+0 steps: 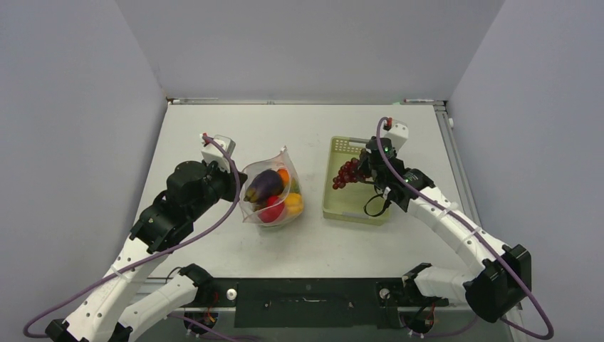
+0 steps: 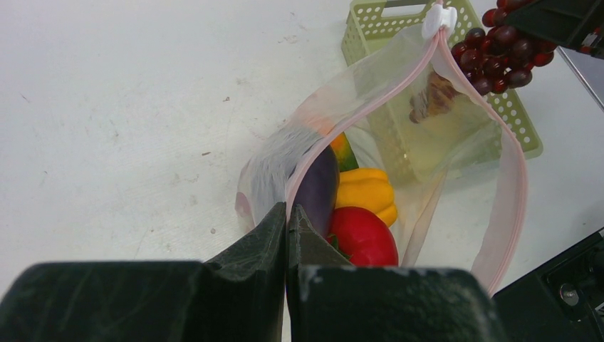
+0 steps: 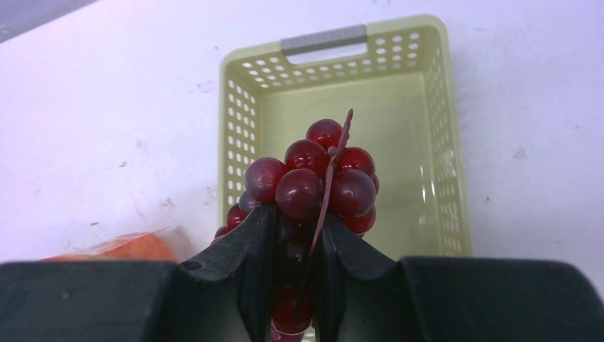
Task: Place the food in the zip-top bag and seal the zipper
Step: Pick up the fake fruit from the bin, then place the fake fruit in the zipper food storage bag.
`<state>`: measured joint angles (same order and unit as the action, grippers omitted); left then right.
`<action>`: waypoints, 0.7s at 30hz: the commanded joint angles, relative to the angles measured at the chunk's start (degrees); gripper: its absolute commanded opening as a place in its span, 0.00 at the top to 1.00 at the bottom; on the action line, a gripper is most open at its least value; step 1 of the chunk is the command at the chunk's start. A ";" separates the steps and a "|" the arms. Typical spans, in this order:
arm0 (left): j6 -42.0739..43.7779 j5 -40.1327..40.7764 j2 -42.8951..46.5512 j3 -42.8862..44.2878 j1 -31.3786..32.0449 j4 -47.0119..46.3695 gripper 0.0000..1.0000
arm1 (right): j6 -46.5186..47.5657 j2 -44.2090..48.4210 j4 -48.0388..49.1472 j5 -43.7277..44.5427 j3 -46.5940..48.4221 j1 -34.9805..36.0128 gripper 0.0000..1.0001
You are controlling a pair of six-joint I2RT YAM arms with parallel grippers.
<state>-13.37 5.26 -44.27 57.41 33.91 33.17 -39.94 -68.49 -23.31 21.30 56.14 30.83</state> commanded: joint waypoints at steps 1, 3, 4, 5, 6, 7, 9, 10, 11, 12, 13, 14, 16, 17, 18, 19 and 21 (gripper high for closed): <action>-0.20 -0.67 0.28 -0.16 -0.45 -3.46 1.00 | 4.52 3.44 2.61 3.02 6.45 3.07 0.95; -0.18 -0.67 0.35 -0.16 -0.51 -3.46 1.00 | 6.10 3.69 2.48 4.68 8.54 5.42 0.95; -0.25 -0.64 0.33 -0.23 -0.51 -3.49 1.00 | 6.87 3.68 2.47 5.63 9.66 6.78 0.95; -0.23 -0.68 0.33 -0.21 -0.51 -3.51 1.00 | 7.73 3.66 2.48 6.78 10.82 8.31 0.95; -0.18 -0.69 0.39 -0.20 -0.51 -3.49 1.00 | 8.55 3.59 2.54 7.63 12.33 9.77 0.95; -0.18 -0.62 0.39 -0.21 -0.51 -3.54 1.00 | 9.43 3.54 2.88 8.07 13.33 11.01 0.95; -0.18 -0.77 0.31 -0.27 -0.52 -3.57 1.00 | 10.55 3.54 3.57 8.04 14.97 12.76 0.95; -0.25 -0.77 0.25 -0.23 -0.51 -3.52 1.00 | 11.19 3.66 4.15 7.98 15.61 13.63 0.95; -0.21 -0.77 0.32 -0.25 -0.51 -3.47 1.00 | 12.06 3.82 4.99 8.08 16.08 14.42 0.95; -0.24 -0.77 0.36 -0.24 -0.51 -3.56 1.00 | 12.88 4.00 6.08 8.31 16.37 15.25 0.95; -0.21 -0.76 0.37 -0.25 -0.53 -3.55 1.00 | 13.79 4.17 7.06 8.64 16.64 16.12 0.95; -0.25 -0.85 0.40 -0.20 -0.52 -3.59 1.00 | 14.82 4.42 8.21 9.08 16.88 17.23 0.95; -0.26 -0.93 0.39 -0.22 -0.57 -3.63 1.00 | 16.93 4.78 10.75 9.94 17.24 19.04 0.95; -0.26 -0.95 0.36 -0.23 -0.60 -3.63 1.00 | 18.06 5.08 11.89 10.25 17.43 20.10 0.95; -0.26 -1.02 0.29 -0.22 -0.60 -3.61 1.00 | 19.20 5.18 13.28 10.59 17.69 21.17 0.95; -0.26 -1.06 0.25 -0.20 -0.60 -3.64 1.00 | 20.40 5.32 14.54 10.90 17.88 22.25 0.95; -0.26 -1.23 0.24 -0.20 -0.68 -3.72 1.00 | 22.98 5.44 16.94 11.63 18.31 24.50 0.95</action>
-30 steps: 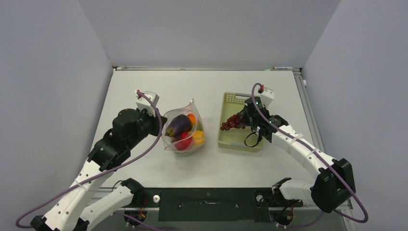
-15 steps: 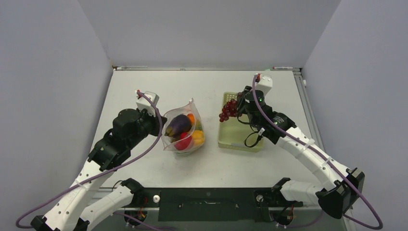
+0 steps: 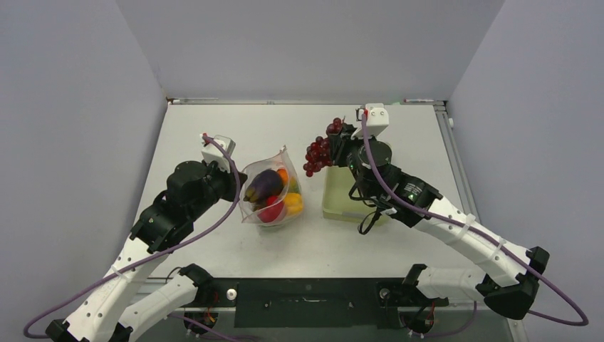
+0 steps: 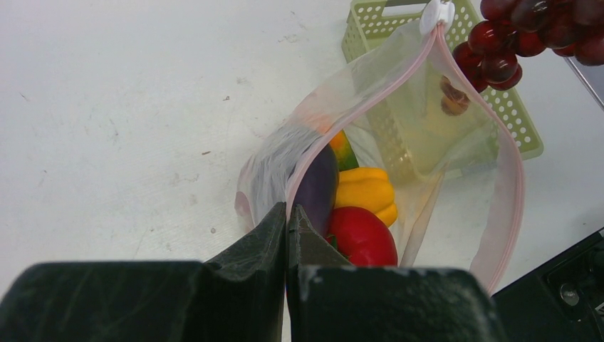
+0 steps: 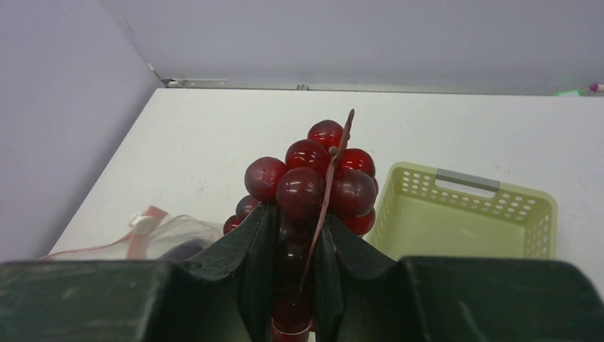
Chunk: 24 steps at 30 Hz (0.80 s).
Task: Place the food in the zip-top bag and seal the zipper
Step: Place the fake fruit in the zipper food storage bag.
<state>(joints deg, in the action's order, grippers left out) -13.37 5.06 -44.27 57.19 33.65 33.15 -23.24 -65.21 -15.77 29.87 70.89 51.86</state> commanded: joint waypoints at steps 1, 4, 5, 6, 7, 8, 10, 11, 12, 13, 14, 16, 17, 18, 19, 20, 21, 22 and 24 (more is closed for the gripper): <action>-0.26 -1.10 0.27 -0.03 -0.43 -3.64 1.00 | 7.42 2.25 10.49 3.29 3.67 4.51 0.95; -0.26 -1.15 0.37 0.01 -0.51 -3.69 1.00 | 10.80 2.38 14.62 3.24 4.13 7.64 0.95; -0.26 -1.11 0.34 0.03 -0.52 -3.67 1.00 | 12.27 2.56 16.09 2.97 4.11 8.79 0.95; -0.29 -1.06 0.35 -0.04 -0.52 -3.62 1.00 | 14.13 2.71 18.03 2.87 3.96 10.33 0.95; -0.34 -1.10 0.41 -0.08 -0.51 -3.63 1.00 | 15.47 2.78 19.38 2.83 3.83 11.65 0.95; -0.33 -1.08 0.41 -0.08 -0.51 -3.66 1.00 | 16.97 2.82 20.54 2.60 3.86 12.70 0.95; -0.35 -1.15 0.42 -0.03 -0.51 -3.62 1.00 | 19.49 2.36 22.00 2.39 4.54 14.88 0.95; -0.35 -1.13 0.46 -0.07 -0.51 -3.66 1.00 | 20.71 2.05 22.67 2.43 4.86 15.87 0.95; -0.35 -1.14 0.49 -0.04 -0.52 -3.69 1.00 | 21.79 1.67 23.48 2.47 5.18 16.83 0.95; -0.35 -1.16 0.49 0.01 -0.52 -3.69 1.00 | 22.67 1.40 24.37 2.43 5.31 17.66 0.95; -0.35 -1.17 0.47 0.03 -0.56 -3.62 1.00 | 24.11 1.14 25.38 2.35 5.31 18.61 0.95; -0.35 -1.19 0.48 -0.04 -0.51 -3.62 1.00 | 26.29 0.69 27.62 2.19 5.09 20.24 0.95; -0.35 -1.09 0.50 -0.08 -0.51 -3.61 1.00 | 27.25 0.37 28.55 2.28 5.06 21.15 0.95; -0.35 -1.10 0.50 -0.06 -0.51 -3.64 1.00 | 28.07 0.02 29.25 2.39 5.15 21.85 0.95; -0.35 -1.08 0.52 -0.08 -0.51 -3.66 1.00 | 28.98 -0.43 29.99 2.50 5.21 22.53 0.95; -0.35 -1.10 0.50 -0.06 -0.56 -3.62 1.00 | 29.88 -0.94 30.61 2.59 5.26 23.11 0.95; -0.35 -1.06 0.50 -0.07 -0.52 -3.62 1.00 | 30.77 -1.43 31.19 2.63 5.37 23.62 0.95; -0.35 -1.08 0.50 -0.06 -0.51 -3.66 1.00 | 31.90 -1.98 31.68 2.69 5.26 24.16 0.95; -0.35 -1.16 0.61 -0.07 -0.51 -3.63 1.00 | 33.57 -3.10 32.85 3.00 5.13 25.35 0.95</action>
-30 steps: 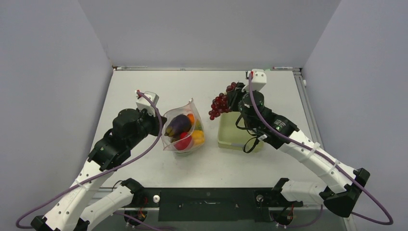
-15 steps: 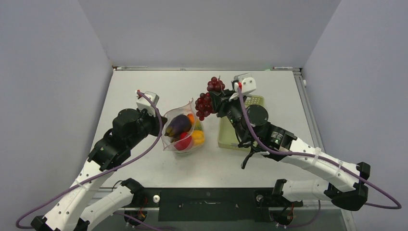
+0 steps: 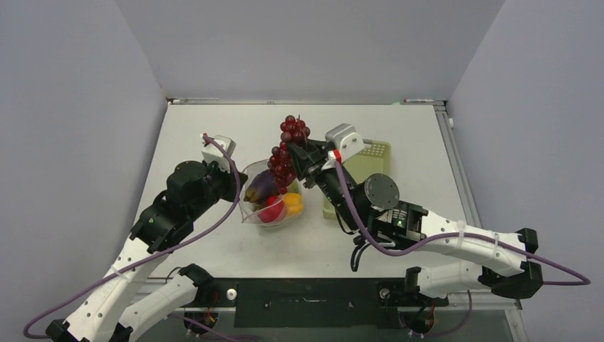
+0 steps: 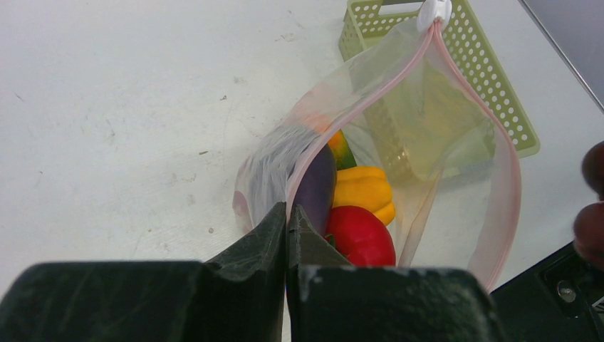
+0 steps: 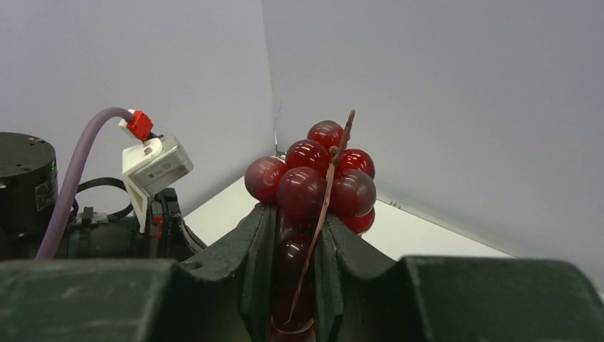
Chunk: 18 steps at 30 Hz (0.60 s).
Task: Place the food in the zip-top bag and seal the zipper
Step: Place the fake fruit in the zipper food storage bag.
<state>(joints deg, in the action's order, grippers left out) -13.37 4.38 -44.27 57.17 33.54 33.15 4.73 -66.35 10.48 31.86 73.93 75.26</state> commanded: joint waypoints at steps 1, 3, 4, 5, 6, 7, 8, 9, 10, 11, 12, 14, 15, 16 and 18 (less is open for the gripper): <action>-0.35 -0.58 0.59 -0.08 -0.40 -3.62 1.00 | 6.42 -2.63 7.18 1.22 2.02 2.80 0.95; -0.35 -0.55 0.67 -0.06 -0.40 -3.62 1.00 | 8.72 -3.89 8.79 2.18 1.77 3.79 0.95; -0.35 -0.60 0.72 -0.11 -0.40 -3.62 1.00 | 9.69 -4.57 9.32 2.80 1.70 4.09 0.95; -0.35 -0.61 0.68 -0.11 -0.43 -3.68 1.00 | 10.41 -5.25 9.51 2.98 1.73 4.24 0.95; -0.35 -0.68 0.73 -0.09 -0.41 -3.62 1.00 | 10.86 -5.82 9.50 2.94 1.81 4.35 0.95; -0.35 -0.73 0.75 -0.04 -0.45 -3.69 1.00 | 11.31 -6.33 9.63 2.82 1.77 4.42 0.95; -0.35 -0.76 0.82 -0.08 -0.46 -3.70 1.00 | 11.81 -6.86 9.86 2.67 1.65 4.45 0.95; -0.35 -0.86 0.83 -0.05 -0.46 -3.76 1.00 | 12.44 -7.46 10.20 2.64 1.45 4.42 0.95; -0.35 -0.95 0.77 -0.04 -0.48 -3.71 1.00 | 12.95 -7.95 10.33 2.70 1.35 4.44 0.95; -0.35 -0.99 0.81 -0.04 -0.53 -3.77 1.00 | 13.46 -8.47 10.30 2.76 1.27 4.42 0.95; -0.35 -1.10 0.74 -0.08 -0.50 -3.73 1.00 | 13.99 -8.97 10.25 2.80 1.16 4.43 0.95; -0.39 -1.08 0.83 -0.04 -0.49 -3.71 1.00 | 15.12 -9.89 10.17 2.80 0.67 4.45 0.95; -0.43 -1.13 0.85 -0.10 -0.50 -3.70 1.00 | 15.70 -10.29 10.36 2.92 0.42 4.40 0.95; -0.43 -1.17 0.80 -0.12 -0.49 -3.70 1.00 | 16.27 -10.80 10.42 3.29 0.23 4.41 0.95; -0.43 -1.30 0.68 -0.04 -0.49 -3.71 1.00 | 17.98 -11.86 10.17 3.84 0.08 4.38 0.95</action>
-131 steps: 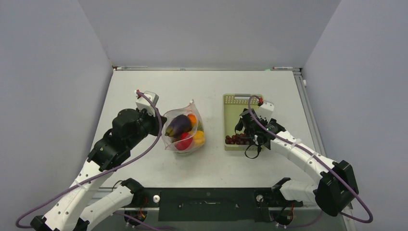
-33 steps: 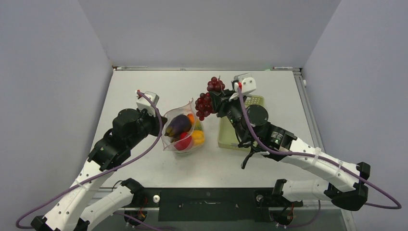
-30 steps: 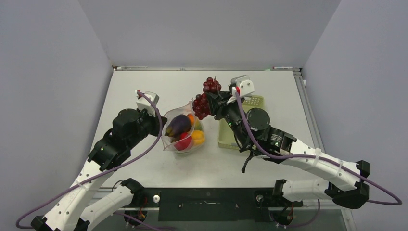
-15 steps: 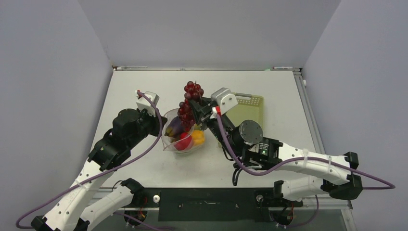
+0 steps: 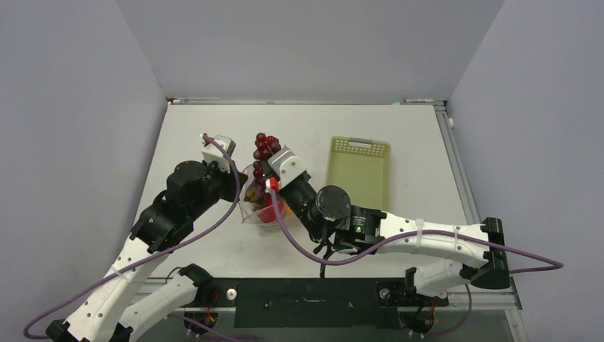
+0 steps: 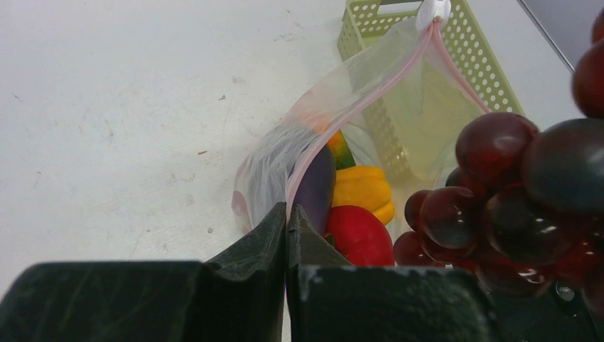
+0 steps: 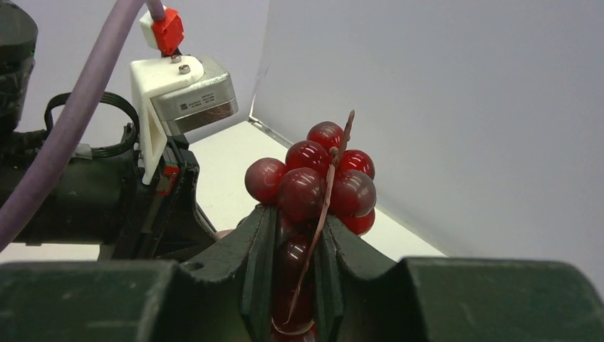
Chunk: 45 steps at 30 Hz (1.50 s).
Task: Place the food in the zip-top bag and seal the zipper
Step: Place the fake fruit in the zipper food storage bag.
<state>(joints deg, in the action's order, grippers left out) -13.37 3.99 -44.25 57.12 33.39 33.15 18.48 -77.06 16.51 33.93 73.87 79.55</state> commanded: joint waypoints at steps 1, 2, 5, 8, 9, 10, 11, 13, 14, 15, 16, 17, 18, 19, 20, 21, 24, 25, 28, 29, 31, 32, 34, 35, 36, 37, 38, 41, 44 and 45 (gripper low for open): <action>-0.43 -0.87 0.66 -0.03 -0.34 -3.77 1.00 | 4.82 -1.56 3.92 1.77 0.10 0.08 0.95; -0.43 -0.90 0.66 -0.06 -0.34 -3.74 1.00 | 5.44 -1.93 3.73 1.86 -0.10 0.11 0.95; -0.43 -0.96 0.71 -0.04 -0.34 -3.75 1.00 | 6.76 -2.98 2.46 1.89 -0.19 0.05 0.95; -0.43 -0.85 0.77 0.01 -0.34 -3.75 1.00 | 8.45 -4.21 0.58 2.03 -0.12 -0.01 0.95; -0.43 -0.84 0.77 -0.04 -0.34 -3.71 1.00 | 9.06 -4.42 0.31 2.31 -0.34 -0.07 0.95; -0.43 -0.84 0.76 -0.02 -0.36 -3.77 1.00 | 9.60 -4.69 0.09 2.55 -0.61 -0.10 0.95; -0.43 -0.84 0.79 0.00 -0.34 -3.71 1.00 | 10.02 -4.83 -0.24 2.76 -0.99 -0.16 0.95; -0.43 -0.86 0.79 0.00 -0.35 -3.70 1.00 | 10.58 -4.96 -0.72 3.03 -1.91 -0.36 0.95; -0.43 -0.91 0.79 -0.05 -0.34 -3.72 1.00 | 10.68 -4.90 -0.92 2.99 -2.45 -0.36 0.95; -0.43 -0.87 0.75 -0.03 -0.34 -3.72 1.00 | 10.72 -4.74 -1.26 2.80 -2.89 -0.45 0.95; -0.43 -0.86 0.77 -0.01 -0.34 -3.76 1.00 | 10.63 -4.61 -1.63 2.41 -3.15 -0.47 0.95; -0.43 -0.93 0.81 0.00 -0.34 -3.71 1.00 | 10.47 -4.48 -2.25 1.78 -3.54 -0.46 0.95; -0.43 -0.91 0.75 -0.04 -0.34 -3.75 1.00 | 10.39 -4.39 -2.96 1.25 -3.64 -0.45 0.95; -0.43 -0.98 0.76 0.00 -0.34 -3.71 1.00 | 10.05 -4.32 -3.66 0.77 -3.82 -0.46 0.95; -0.43 -0.94 0.82 -0.03 -0.34 -3.71 1.00 | 9.86 -4.20 -4.27 0.33 -3.99 -0.51 0.95; -0.43 -0.95 0.74 -0.04 -0.34 -3.78 1.00 | 9.83 -4.17 -4.69 -0.01 -4.15 -0.53 0.95; -0.43 -1.06 0.58 0.00 -0.34 -3.82 1.00 | 9.18 -4.16 -7.44 -1.43 -4.07 -1.11 0.95; -0.43 -1.03 0.60 -0.07 -0.34 -3.79 1.00 | 8.67 -4.30 -8.79 -2.16 -3.75 -1.38 0.95; -0.43 -1.09 0.53 0.00 -0.34 -3.85 1.00 | 7.55 -4.52 -11.97 -4.05 -3.05 -2.07 0.95; -0.43 -1.09 0.49 0.01 -0.34 -3.79 1.00 | 7.32 -4.57 -12.77 -4.45 -3.10 -2.31 0.95; -0.43 -1.02 0.52 -0.02 -0.34 -3.83 1.00 | 6.75 -4.84 -14.51 -4.52 -3.05 -2.47 0.95; -0.43 -1.00 0.49 -0.03 -0.34 -3.85 1.00 | 6.37 -4.98 -15.36 -4.54 -3.11 -2.59 0.95; -0.43 -1.06 0.34 -0.02 -0.34 -3.84 1.00 | 5.70 -5.03 -16.31 -4.83 -3.54 -2.81 0.95; -0.43 -1.04 0.35 -0.01 -0.34 -3.82 1.00 | 5.36 -5.07 -16.33 -4.95 -3.90 -2.86 0.95; -0.43 -1.10 0.30 -0.06 -0.36 -3.84 1.00 | 5.00 -4.89 -16.34 -5.05 -4.22 -3.06 0.95; -0.43 -1.11 0.23 -0.04 -0.34 -3.81 1.00 | 4.53 -4.81 -17.52 -5.21 -4.68 -3.21 0.95; -0.43 -1.16 0.15 -0.04 -0.34 -3.84 1.00 | 4.18 -4.65 -18.03 -5.46 -5.06 -3.28 0.95; -0.43 -1.16 0.08 0.00 -0.34 -3.79 1.00 | 2.33 -4.36 -19.42 -6.52 -5.44 -4.04 0.95; -0.43 -1.11 0.04 -0.12 -0.34 -3.79 1.00 | 0.74 -4.48 -21.73 -8.30 -5.22 -5.08 0.95; -0.43 -1.10 0.06 -0.09 -0.41 -3.79 1.00 | 0.38 -4.33 -21.97 -8.44 -5.44 -5.24 0.95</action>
<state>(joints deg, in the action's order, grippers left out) -13.39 3.53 -44.31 57.12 33.39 33.15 21.71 -82.28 -3.70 27.27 68.40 75.53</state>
